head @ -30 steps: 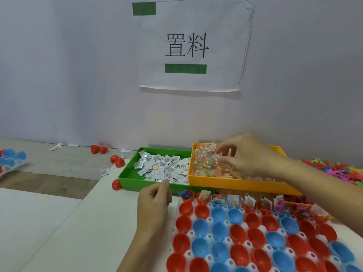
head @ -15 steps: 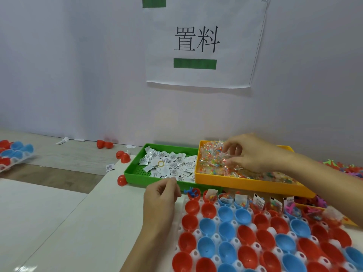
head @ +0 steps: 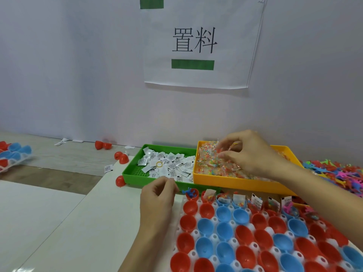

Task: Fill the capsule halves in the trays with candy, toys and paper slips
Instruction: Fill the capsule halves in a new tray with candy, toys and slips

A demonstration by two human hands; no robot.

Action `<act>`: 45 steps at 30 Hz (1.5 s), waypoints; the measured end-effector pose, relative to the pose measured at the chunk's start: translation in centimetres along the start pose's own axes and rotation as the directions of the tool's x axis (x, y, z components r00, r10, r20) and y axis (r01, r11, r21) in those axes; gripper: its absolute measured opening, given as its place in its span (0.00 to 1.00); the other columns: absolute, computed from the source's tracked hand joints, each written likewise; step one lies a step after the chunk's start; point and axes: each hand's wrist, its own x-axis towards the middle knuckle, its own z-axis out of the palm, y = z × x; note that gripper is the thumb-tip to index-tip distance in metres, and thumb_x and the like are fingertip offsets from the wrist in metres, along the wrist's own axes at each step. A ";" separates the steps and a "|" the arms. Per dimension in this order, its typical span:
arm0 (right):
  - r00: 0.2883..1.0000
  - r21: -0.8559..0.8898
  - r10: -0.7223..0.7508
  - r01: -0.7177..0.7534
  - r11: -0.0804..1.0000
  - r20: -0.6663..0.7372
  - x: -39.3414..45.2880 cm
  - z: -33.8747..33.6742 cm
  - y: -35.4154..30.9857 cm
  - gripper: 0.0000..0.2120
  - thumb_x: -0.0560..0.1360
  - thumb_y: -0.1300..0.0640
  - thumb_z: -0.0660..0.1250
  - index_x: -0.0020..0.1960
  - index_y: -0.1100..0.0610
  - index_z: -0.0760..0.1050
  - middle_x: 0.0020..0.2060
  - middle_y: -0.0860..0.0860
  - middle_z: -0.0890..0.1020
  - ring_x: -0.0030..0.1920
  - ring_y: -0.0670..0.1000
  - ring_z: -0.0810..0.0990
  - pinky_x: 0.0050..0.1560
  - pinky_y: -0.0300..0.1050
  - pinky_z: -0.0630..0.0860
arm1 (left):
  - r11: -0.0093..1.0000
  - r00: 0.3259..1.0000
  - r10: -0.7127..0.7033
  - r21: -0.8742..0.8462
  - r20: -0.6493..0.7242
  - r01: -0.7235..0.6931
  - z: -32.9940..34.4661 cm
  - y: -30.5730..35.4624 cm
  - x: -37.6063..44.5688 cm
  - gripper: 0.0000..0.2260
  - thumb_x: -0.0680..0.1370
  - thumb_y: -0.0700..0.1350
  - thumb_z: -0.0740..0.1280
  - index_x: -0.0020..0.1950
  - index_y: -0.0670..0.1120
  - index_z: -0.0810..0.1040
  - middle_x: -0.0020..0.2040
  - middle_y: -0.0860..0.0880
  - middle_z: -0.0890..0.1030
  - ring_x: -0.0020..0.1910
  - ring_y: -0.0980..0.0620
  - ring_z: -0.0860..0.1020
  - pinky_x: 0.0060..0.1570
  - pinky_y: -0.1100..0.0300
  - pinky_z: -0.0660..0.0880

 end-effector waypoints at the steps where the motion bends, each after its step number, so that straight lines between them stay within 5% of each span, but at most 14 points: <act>1: 1.000 0.048 -0.010 0.009 0.999 0.030 -0.4 0.2 -0.7 0.09 0.72 0.60 0.76 0.47 0.48 0.82 0.40 0.47 0.85 0.37 0.46 0.85 0.39 0.37 0.80 | 1.000 1.000 0.012 -0.009 -0.015 -0.012 -0.1 -0.1 0.1 0.14 0.76 0.36 0.65 0.31 0.43 0.75 0.25 0.52 0.69 0.27 0.54 0.65 0.30 0.59 0.62; 6: 0.988 0.134 -0.095 0.078 0.988 0.124 -1.5 1.6 -3.9 0.11 0.69 0.63 0.78 0.47 0.52 0.81 0.38 0.49 0.84 0.38 0.47 0.85 0.42 0.41 0.82 | 0.986 0.998 0.061 -0.157 -0.018 -0.064 0.1 0.1 0.0 0.04 0.72 0.47 0.72 0.38 0.47 0.81 0.30 0.49 0.76 0.29 0.55 0.71 0.28 0.63 0.68; 12: 0.954 0.030 -0.209 0.207 0.978 0.214 -1.8 3.6 -5.4 0.09 0.71 0.61 0.77 0.50 0.54 0.86 0.41 0.46 0.87 0.42 0.39 0.83 0.47 0.34 0.80 | 0.943 0.992 0.040 -0.333 0.120 0.003 0.0 0.2 0.1 0.16 0.68 0.54 0.76 0.49 0.46 0.84 0.37 0.42 0.81 0.35 0.47 0.75 0.37 0.59 0.74; 21: 0.968 0.067 -0.139 0.128 0.990 0.208 -2.1 4.4 -5.0 0.15 0.74 0.65 0.72 0.58 0.53 0.82 0.43 0.44 0.84 0.47 0.40 0.83 0.53 0.35 0.80 | 0.914 0.991 -0.004 -0.402 0.132 0.057 0.0 0.3 0.1 0.12 0.65 0.47 0.78 0.47 0.47 0.85 0.38 0.41 0.84 0.36 0.48 0.81 0.40 0.58 0.79; 30: 0.975 0.076 -0.175 0.166 0.983 0.136 -2.0 4.6 -5.0 0.06 0.75 0.65 0.71 0.48 0.57 0.85 0.36 0.43 0.84 0.38 0.38 0.83 0.44 0.33 0.79 | 0.920 0.992 -0.014 -0.386 0.126 0.062 0.0 0.2 0.2 0.09 0.66 0.45 0.76 0.43 0.42 0.86 0.35 0.41 0.82 0.34 0.49 0.80 0.37 0.61 0.78; 34: 0.955 -0.064 -0.232 0.248 0.967 0.186 -1.7 4.0 -5.1 0.10 0.75 0.67 0.69 0.46 0.55 0.86 0.38 0.42 0.85 0.40 0.37 0.81 0.44 0.31 0.78 | 0.962 1.000 0.027 -0.273 0.013 -0.022 -0.2 0.3 0.2 0.04 0.73 0.43 0.72 0.41 0.44 0.85 0.37 0.40 0.84 0.34 0.47 0.80 0.36 0.60 0.79; 38: 0.911 -0.269 -0.243 0.339 0.901 0.333 -1.7 3.8 -5.4 0.15 0.75 0.68 0.64 0.48 0.53 0.86 0.43 0.45 0.86 0.42 0.40 0.82 0.48 0.38 0.80 | 0.970 0.990 -0.005 -0.242 -0.140 -0.030 -0.3 0.1 0.5 0.09 0.78 0.35 0.67 0.39 0.41 0.83 0.34 0.41 0.82 0.30 0.49 0.78 0.32 0.62 0.77; 45: 0.862 -0.415 -0.256 0.446 0.793 0.438 -1.7 4.2 -6.1 0.13 0.75 0.66 0.66 0.49 0.51 0.85 0.42 0.45 0.85 0.47 0.46 0.81 0.50 0.45 0.79 | 0.962 0.992 -0.048 -0.271 -0.120 0.013 -0.3 0.3 0.5 0.11 0.78 0.33 0.65 0.38 0.40 0.83 0.33 0.41 0.82 0.30 0.50 0.77 0.30 0.63 0.74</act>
